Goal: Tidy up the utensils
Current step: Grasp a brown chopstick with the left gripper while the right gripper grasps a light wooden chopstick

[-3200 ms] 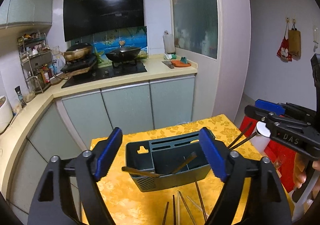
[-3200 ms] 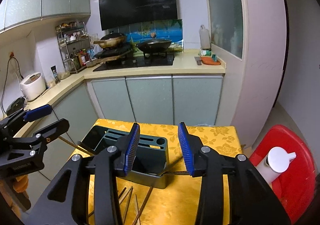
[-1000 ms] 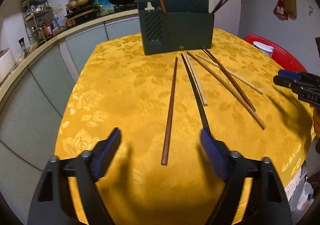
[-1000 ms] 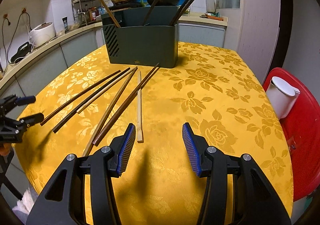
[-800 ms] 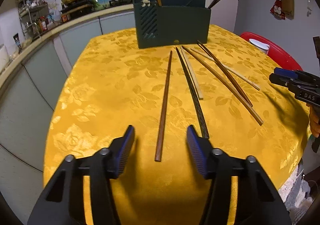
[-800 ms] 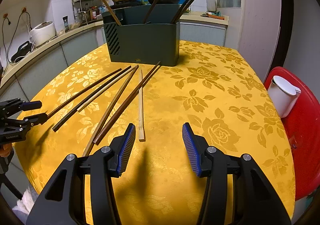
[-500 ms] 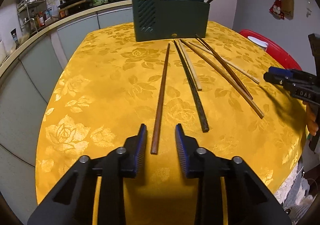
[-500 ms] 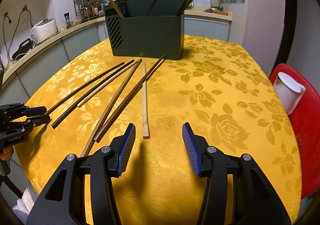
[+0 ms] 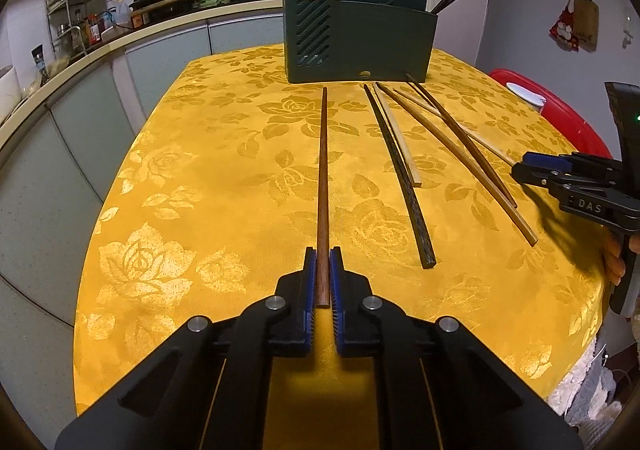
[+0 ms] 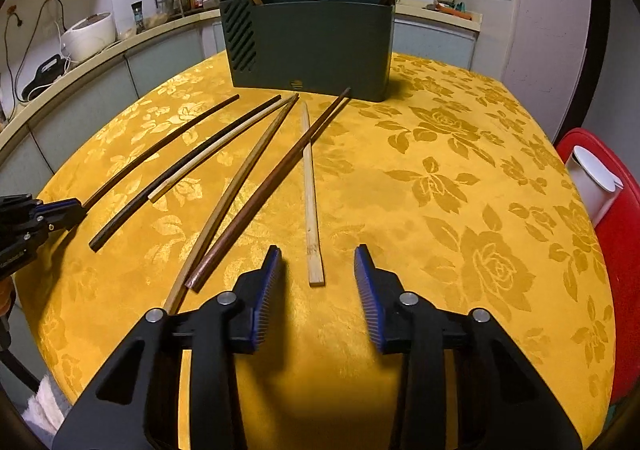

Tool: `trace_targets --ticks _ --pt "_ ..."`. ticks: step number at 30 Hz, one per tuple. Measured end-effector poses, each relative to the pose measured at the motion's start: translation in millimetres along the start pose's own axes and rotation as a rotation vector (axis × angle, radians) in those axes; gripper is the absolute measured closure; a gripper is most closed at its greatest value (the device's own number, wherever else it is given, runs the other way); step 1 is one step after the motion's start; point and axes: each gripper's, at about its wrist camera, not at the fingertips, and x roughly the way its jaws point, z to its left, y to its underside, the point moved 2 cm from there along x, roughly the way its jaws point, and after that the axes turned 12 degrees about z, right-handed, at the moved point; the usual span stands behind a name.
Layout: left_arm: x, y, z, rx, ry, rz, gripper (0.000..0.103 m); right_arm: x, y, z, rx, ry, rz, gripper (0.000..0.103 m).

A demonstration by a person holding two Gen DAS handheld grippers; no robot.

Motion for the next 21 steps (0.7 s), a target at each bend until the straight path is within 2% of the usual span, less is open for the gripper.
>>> trace_targets --ticks 4,9,14,21 --pt "0.0 0.1 -0.1 0.001 -0.002 0.000 0.097 0.6 0.1 6.5 -0.037 0.005 -0.007 0.082" --pt "-0.4 -0.4 0.6 -0.003 0.003 0.002 0.097 0.3 0.4 1.1 -0.008 -0.011 -0.007 0.095" --pt "-2.2 -0.6 -1.5 0.015 -0.012 0.004 0.097 -5.0 2.2 -6.7 0.016 -0.031 0.008 0.095" --pt "-27.1 -8.8 -2.3 0.024 -0.025 -0.051 0.097 -46.0 7.0 -21.1 0.028 -0.021 -0.052 0.095"
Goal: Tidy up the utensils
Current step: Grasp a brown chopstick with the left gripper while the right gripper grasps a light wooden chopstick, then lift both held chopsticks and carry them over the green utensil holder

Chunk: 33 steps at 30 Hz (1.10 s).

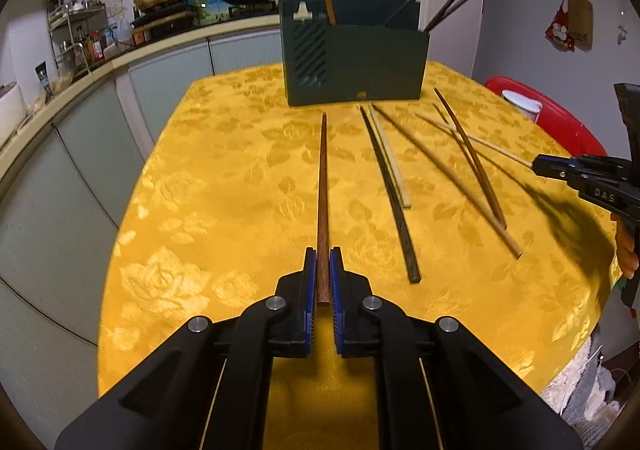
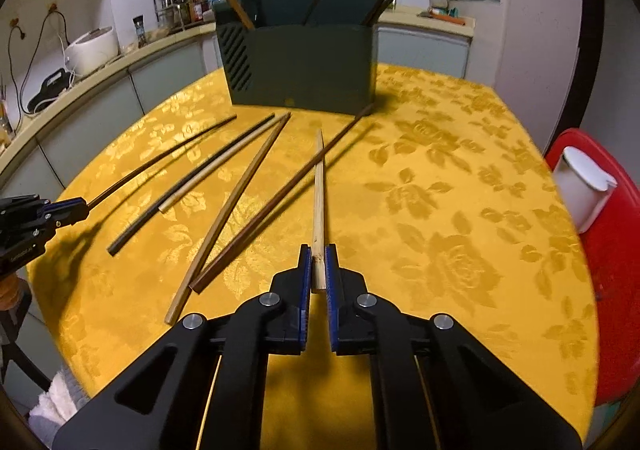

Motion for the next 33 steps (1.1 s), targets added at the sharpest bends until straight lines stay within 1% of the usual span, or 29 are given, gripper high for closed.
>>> trace_targets --ticks 3,8,16,19,23,33 --pt "-13.7 -8.0 -0.6 0.008 -0.010 -0.027 0.097 -19.8 -4.6 -9.7 0.024 -0.009 -0.042 0.095" --pt "-41.6 -27.4 0.2 0.024 -0.027 -0.094 0.097 -49.4 -20.5 -24.1 0.063 -0.028 -0.111 0.095" --pt "-78.3 -58.1 0.1 0.057 -0.038 -0.159 0.097 -92.0 -52.0 -29.8 0.061 -0.065 -0.202 0.095" --pt "-93.5 -69.1 0.7 0.064 -0.036 -0.197 0.097 -101.6 -59.1 -27.6 0.056 -0.083 -0.218 0.095" --pt "-105.9 -82.9 1.5 0.072 -0.036 -0.224 0.097 -106.0 -66.1 -24.2 0.047 -0.089 -0.223 0.095" --pt "-119.5 -111.7 11.9 0.060 -0.030 -0.271 0.097 -108.4 -82.0 -21.0 0.029 -0.096 -0.230 0.095"
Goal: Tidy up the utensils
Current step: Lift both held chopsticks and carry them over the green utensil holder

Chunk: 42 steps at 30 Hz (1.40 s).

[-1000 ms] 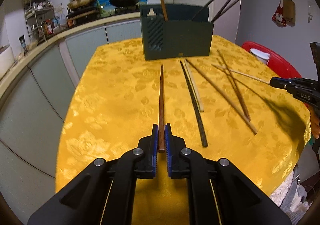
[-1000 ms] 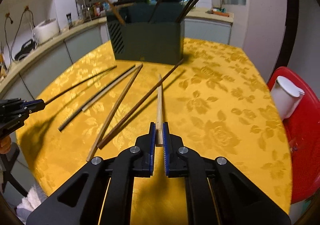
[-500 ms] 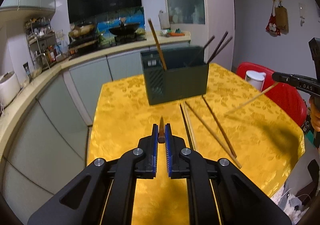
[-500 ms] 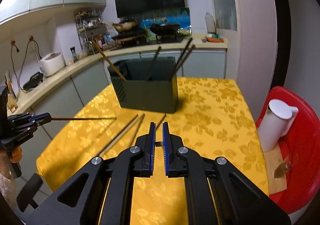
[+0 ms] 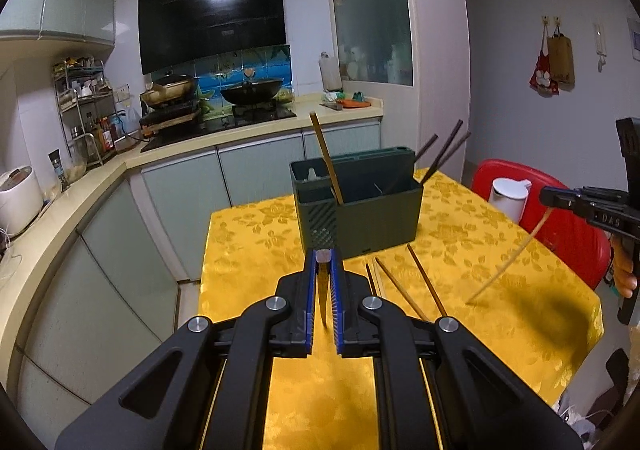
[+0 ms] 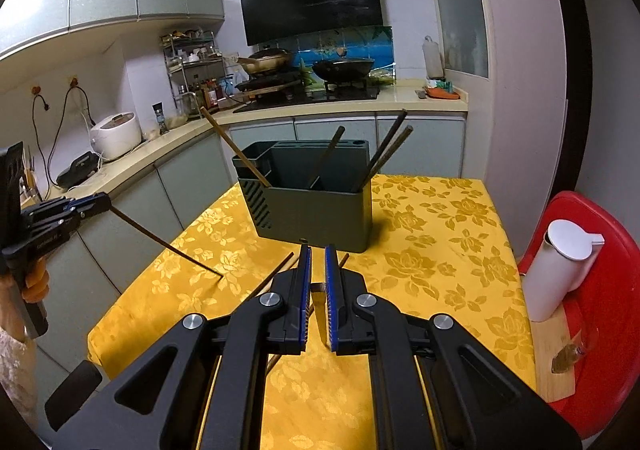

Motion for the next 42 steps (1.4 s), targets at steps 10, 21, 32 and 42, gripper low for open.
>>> trace_targets --ticks 10,21,32,42 --pt "8.4 -22.4 0.1 0.016 -0.005 0.021 0.097 8.3 -14.6 -3.8 0.011 -0.018 0.031 0.095" --pt "9.3 -60.0 -8.0 0.047 0.010 0.043 0.097 0.7 -52.5 -23.9 0.046 -0.006 0.027 0.095" --pt "-3.9 -134.7 -30.1 0.062 0.061 -0.028 0.097 -23.6 -124.5 -35.7 0.063 0.006 -0.058 0.095" --pt "21.0 -183.6 -42.8 0.034 0.054 -0.048 0.097 3.6 -183.2 -35.1 0.079 0.037 -0.062 0.095"
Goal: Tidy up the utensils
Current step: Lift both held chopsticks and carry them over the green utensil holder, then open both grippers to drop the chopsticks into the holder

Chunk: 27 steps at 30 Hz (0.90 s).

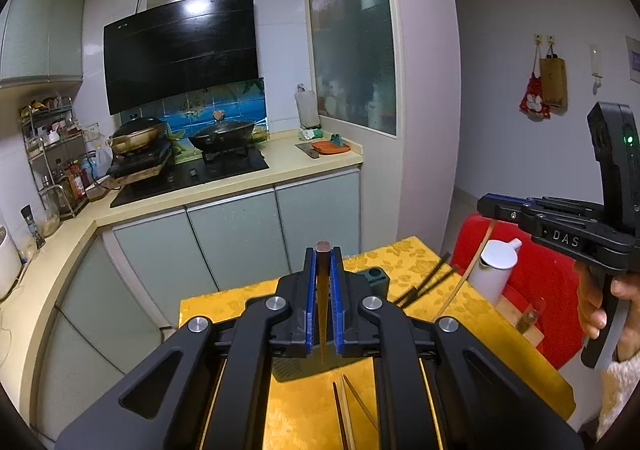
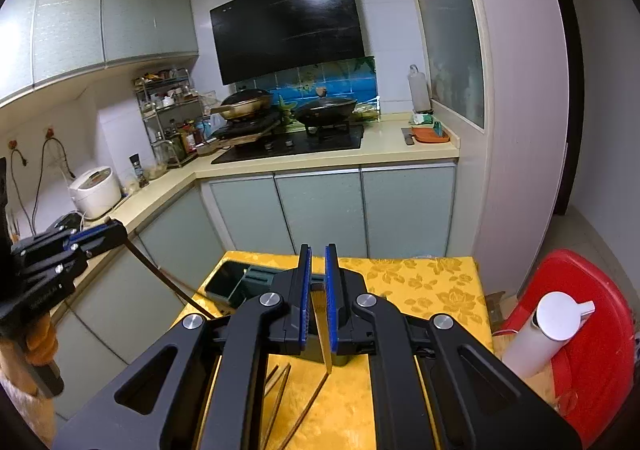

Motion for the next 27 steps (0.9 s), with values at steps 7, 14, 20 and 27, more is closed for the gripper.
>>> trace_targets --ticks 7,14,20,27 --pt "29.1 -19.5 4.5 -0.037 -0.021 0.013 0.097 20.5 -29.4 -5.3 0.022 0.028 -0.032 0.095" --pt "41.5 -39.6 4.7 -0.050 -0.033 -0.008 0.097 48.9 -40.6 -8.3 0.043 0.004 -0.015 0.095" --pt "46.6 -51.5 2.4 -0.036 -0.057 -0.022 0.097 63.7 -41.0 -5.8 0.055 -0.017 0.004 0.095" --pt "85.1 -34.3 1.0 -0.053 -0.067 0.052 0.096 90.1 -29.6 -1.2 0.049 0.004 0.074 0.095"
